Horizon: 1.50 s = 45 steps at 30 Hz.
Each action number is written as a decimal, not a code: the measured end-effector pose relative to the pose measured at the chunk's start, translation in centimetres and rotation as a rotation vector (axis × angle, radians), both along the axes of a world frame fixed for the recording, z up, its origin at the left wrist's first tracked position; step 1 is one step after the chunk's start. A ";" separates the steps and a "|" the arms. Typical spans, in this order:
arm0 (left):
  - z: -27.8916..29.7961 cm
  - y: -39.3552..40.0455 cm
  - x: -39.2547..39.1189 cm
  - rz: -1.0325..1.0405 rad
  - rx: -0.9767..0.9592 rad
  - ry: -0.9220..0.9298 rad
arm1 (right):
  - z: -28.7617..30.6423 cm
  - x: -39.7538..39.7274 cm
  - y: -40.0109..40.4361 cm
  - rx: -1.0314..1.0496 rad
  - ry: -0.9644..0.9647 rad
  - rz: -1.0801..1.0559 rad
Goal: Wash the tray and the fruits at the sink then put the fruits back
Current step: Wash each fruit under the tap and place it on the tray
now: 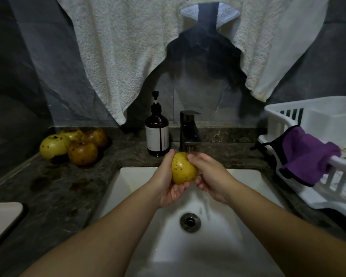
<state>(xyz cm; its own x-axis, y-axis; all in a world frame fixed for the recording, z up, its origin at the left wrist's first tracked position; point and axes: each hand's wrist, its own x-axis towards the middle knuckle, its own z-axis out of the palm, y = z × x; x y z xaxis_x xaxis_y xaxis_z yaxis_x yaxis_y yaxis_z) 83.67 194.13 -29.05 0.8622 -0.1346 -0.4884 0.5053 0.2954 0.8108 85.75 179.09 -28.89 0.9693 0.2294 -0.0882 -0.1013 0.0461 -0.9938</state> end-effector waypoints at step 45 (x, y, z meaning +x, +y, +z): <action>-0.5 -1.1 0.1 0.060 0.290 -0.220 | 0.1 -0.2 0.0 -0.354 0.030 0.029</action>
<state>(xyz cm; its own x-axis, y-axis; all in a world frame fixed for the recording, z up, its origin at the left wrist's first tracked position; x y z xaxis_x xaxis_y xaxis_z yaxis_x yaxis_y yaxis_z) 83.77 193.00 -29.57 0.9530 0.0363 -0.3008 0.2983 0.0607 0.9525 85.52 179.05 -28.81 0.9585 0.2072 -0.1956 -0.1269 -0.3041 -0.9441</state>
